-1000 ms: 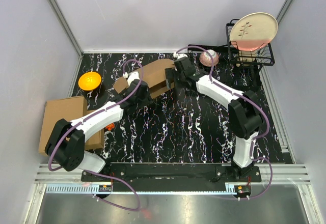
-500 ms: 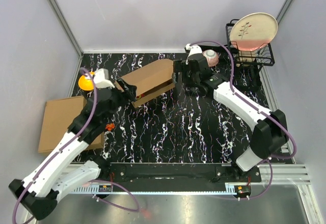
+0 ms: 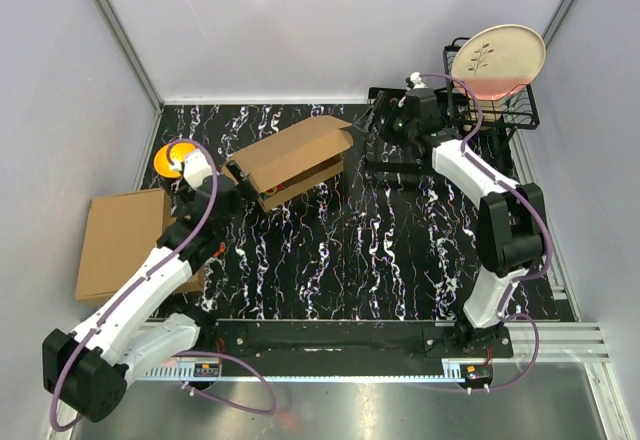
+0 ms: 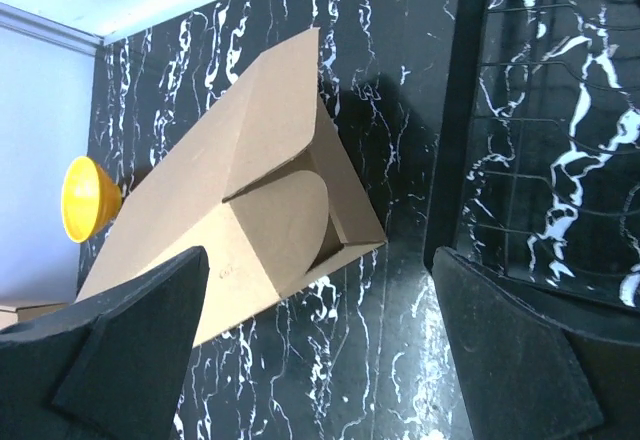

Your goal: Fold the paper box

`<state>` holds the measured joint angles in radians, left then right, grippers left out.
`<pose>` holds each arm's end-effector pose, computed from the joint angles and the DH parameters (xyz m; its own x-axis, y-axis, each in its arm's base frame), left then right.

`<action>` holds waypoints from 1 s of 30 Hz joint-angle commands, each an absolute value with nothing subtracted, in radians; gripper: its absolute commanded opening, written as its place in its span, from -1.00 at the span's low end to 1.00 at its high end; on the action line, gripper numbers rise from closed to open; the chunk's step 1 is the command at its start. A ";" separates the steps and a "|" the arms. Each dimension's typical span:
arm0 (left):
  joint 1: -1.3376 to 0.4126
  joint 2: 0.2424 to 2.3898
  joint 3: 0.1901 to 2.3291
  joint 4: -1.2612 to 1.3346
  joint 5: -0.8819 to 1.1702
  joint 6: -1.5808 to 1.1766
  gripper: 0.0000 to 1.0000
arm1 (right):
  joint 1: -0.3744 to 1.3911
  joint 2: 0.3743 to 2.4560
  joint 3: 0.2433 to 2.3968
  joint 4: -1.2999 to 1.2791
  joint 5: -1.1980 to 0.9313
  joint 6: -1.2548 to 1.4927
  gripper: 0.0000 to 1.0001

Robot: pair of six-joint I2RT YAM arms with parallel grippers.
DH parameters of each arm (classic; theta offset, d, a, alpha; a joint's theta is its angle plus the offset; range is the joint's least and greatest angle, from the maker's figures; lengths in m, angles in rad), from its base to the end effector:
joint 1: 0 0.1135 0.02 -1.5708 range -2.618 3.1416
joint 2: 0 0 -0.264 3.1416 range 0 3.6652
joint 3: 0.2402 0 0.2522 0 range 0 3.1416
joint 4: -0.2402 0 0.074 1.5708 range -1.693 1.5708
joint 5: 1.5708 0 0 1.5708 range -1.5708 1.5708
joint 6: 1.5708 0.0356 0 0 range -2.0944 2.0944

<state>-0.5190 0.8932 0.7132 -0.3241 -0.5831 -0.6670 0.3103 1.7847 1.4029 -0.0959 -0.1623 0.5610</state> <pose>0.1808 -0.0807 0.2843 -0.3267 -0.4081 -0.8525 -0.2631 0.9056 -0.3327 0.4007 0.1345 0.2857 -0.6037 0.3578 -0.7124 -0.1379 0.8333 0.5354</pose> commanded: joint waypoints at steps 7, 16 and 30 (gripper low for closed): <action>-0.288 0.951 0.894 -0.259 -0.532 -0.704 0.90 | 0.428 1.631 1.065 0.162 -0.088 0.578 0.85; -0.285 0.894 0.861 -0.281 -0.489 -0.772 0.83 | 0.587 1.755 1.040 0.229 0.018 0.586 0.75; -0.287 0.816 0.795 -0.321 -0.508 -0.733 0.83 | 0.591 2.042 1.540 0.008 0.224 0.303 0.93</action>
<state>-0.2913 0.8261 0.8024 -0.3313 -0.5087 -0.7528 0.5926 1.9808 1.4338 0.0605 0.1078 0.4347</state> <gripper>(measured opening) 0.918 0.952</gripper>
